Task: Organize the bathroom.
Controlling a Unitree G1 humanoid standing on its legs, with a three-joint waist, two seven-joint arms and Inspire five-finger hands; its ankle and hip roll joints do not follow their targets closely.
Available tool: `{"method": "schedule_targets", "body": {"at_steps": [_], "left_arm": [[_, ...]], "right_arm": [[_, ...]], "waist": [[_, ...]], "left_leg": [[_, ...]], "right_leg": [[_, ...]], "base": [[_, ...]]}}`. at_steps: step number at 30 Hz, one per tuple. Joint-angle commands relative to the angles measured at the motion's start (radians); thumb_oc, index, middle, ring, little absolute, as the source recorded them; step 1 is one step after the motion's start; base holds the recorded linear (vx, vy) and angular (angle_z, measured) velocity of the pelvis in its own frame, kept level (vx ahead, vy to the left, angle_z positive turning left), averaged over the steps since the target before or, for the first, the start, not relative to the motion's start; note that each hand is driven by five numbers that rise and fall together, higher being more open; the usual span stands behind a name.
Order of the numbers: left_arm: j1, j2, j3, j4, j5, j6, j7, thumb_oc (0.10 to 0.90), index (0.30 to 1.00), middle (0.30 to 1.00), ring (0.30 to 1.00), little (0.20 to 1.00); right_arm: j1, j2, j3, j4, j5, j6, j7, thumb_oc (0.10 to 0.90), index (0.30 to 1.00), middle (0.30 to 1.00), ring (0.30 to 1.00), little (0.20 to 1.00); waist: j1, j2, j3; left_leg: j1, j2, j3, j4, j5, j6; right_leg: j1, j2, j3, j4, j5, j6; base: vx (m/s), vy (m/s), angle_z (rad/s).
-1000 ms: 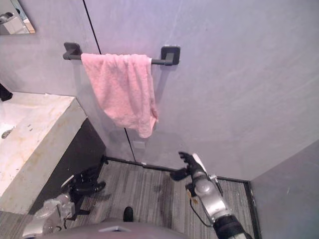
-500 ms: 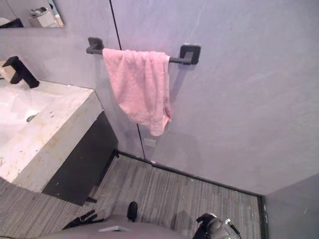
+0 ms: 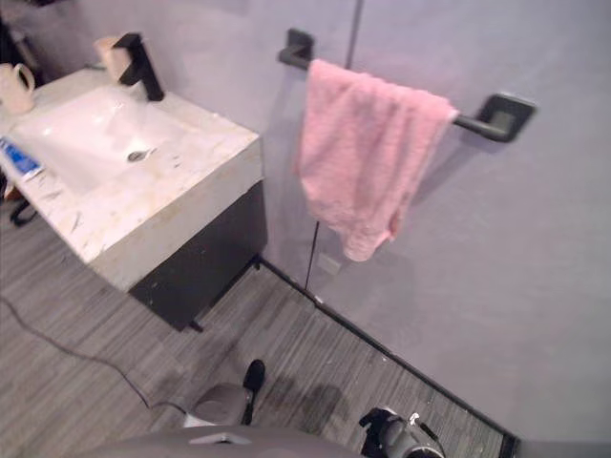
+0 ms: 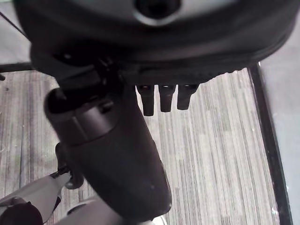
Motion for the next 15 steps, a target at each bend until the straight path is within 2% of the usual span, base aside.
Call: {"method": "schedule_targets", "body": {"at_steps": [1, 2, 3, 4, 5, 6, 8, 11, 13, 15], "left_arm": [[0.005, 0.059, 0.003, -0.020, 0.062, 0.004, -0.017, 0.800, 0.900, 0.900, 0.900, 0.900], [0.012, 0.062, 0.013, -0.041, 0.061, 0.006, -0.007, 0.800, 0.900, 0.900, 0.900, 0.900], [0.012, 0.062, 0.013, -0.042, 0.060, 0.006, -0.007, 0.800, 0.900, 0.900, 0.900, 0.900], [0.017, 0.059, 0.027, -0.057, 0.054, 0.003, 0.001, 0.800, 0.900, 0.900, 0.900, 0.900], [0.018, 0.058, 0.030, -0.063, 0.053, 0.003, 0.004, 0.800, 0.900, 0.900, 0.900, 0.900], [0.013, 0.055, 0.036, -0.081, 0.046, 0.009, 0.011, 0.800, 0.900, 0.900, 0.900, 0.900], [0.001, 0.054, 0.037, -0.107, 0.042, 0.021, 0.014, 0.800, 0.900, 0.900, 0.900, 0.900], [-0.035, 0.055, 0.021, -0.147, 0.029, 0.045, 0.017, 0.800, 0.900, 0.900, 0.900, 0.900], [-0.048, 0.056, 0.013, -0.152, 0.030, 0.054, 0.020, 0.800, 0.900, 0.900, 0.900, 0.900], [-0.048, 0.056, 0.013, -0.152, 0.030, 0.054, 0.020, 0.800, 0.900, 0.900, 0.900, 0.900]], "right_arm": [[-0.016, -0.007, -0.028, -0.059, 0.013, -0.003, -0.005, 0.800, 0.900, 0.900, 0.900, 0.900], [-0.021, -0.011, -0.032, -0.058, 0.001, -0.006, 0.009, 0.800, 0.900, 0.900, 0.900, 0.900], [-0.021, -0.011, -0.032, -0.058, 0.001, -0.006, 0.009, 0.800, 0.900, 0.900, 0.900, 0.900], [-0.021, -0.018, -0.037, -0.062, -0.014, -0.009, 0.023, 0.800, 0.900, 0.900, 0.900, 0.900], [-0.020, -0.020, -0.039, -0.064, -0.019, -0.010, 0.026, 0.800, 0.900, 0.900, 0.900, 0.900], [-0.016, -0.023, -0.044, -0.067, -0.026, -0.010, 0.030, 0.800, 0.900, 0.900, 0.900, 0.900], [-0.009, -0.026, -0.049, -0.073, -0.026, -0.001, 0.028, 0.800, 0.900, 0.900, 0.900, 0.900], [0.002, -0.030, -0.054, -0.086, -0.016, 0.016, 0.019, 0.800, 0.900, 0.900, 0.900, 0.900], [0.001, -0.031, -0.052, -0.093, -0.013, 0.026, 0.019, 0.800, 0.900, 0.900, 0.900, 0.900], [0.001, -0.031, -0.052, -0.093, -0.013, 0.026, 0.019, 0.800, 0.900, 0.900, 0.900, 0.900]], "waist": [[-0.033, -0.062, 0.009], [-0.050, -0.090, 0.013], [-0.050, -0.090, 0.012], [-0.062, -0.107, 0.006], [-0.069, -0.111, 0.000], [-0.088, -0.117, -0.015], [-0.114, -0.113, -0.037], [-0.161, -0.087, -0.073], [-0.176, -0.076, -0.084], [-0.176, -0.076, -0.084]], "left_leg": [[-0.004, 0.073, 0.159, 0.375, -0.183, 0.051], [0.041, 0.091, 0.205, 0.473, -0.238, 0.066], [0.040, 0.092, 0.204, 0.475, -0.240, 0.066], [0.082, 0.088, 0.219, 0.550, -0.260, 0.060], [0.101, 0.091, 0.235, 0.582, -0.261, 0.053], [0.151, 0.101, 0.279, 0.625, -0.250, 0.033], [0.216, 0.113, 0.329, 0.628, -0.230, 0.010], [0.320, 0.106, 0.407, 0.525, -0.187, -0.020], [0.354, 0.097, 0.434, 0.461, -0.185, -0.021], [0.354, 0.097, 0.434, 0.461, -0.185, -0.021]], "right_leg": [[-0.038, -0.070, 0.025, 0.108, -0.059, 0.023], [-0.086, -0.093, -0.011, 0.151, -0.053, 0.028], [-0.087, -0.093, -0.011, 0.152, -0.054, 0.028], [-0.117, -0.098, -0.032, 0.164, -0.046, 0.021], [-0.125, -0.095, -0.044, 0.165, -0.047, 0.016], [-0.138, -0.087, -0.071, 0.163, -0.050, 0.005], [-0.153, -0.076, -0.105, 0.159, -0.055, -0.007], [-0.205, -0.082, -0.175, 0.164, -0.050, -0.012], [-0.229, -0.096, -0.207, 0.183, -0.046, -0.006], [-0.229, -0.096, -0.207, 0.183, -0.046, -0.006]], "base": [[-0.10, -0.059, 0.34], [-0.08, -0.047, 0.26], [-0.12, -0.056, 0.34], [-0.08, -0.035, 0.52], [-0.14, -0.058, 0.63], [-0.11, -0.037, 0.54], [-0.15, 0.020, 0.66], [-0.20, 0.094, 0.76], [-0.13, 0.079, 1.06], [-0.08, 0.059, 0.45]]}}
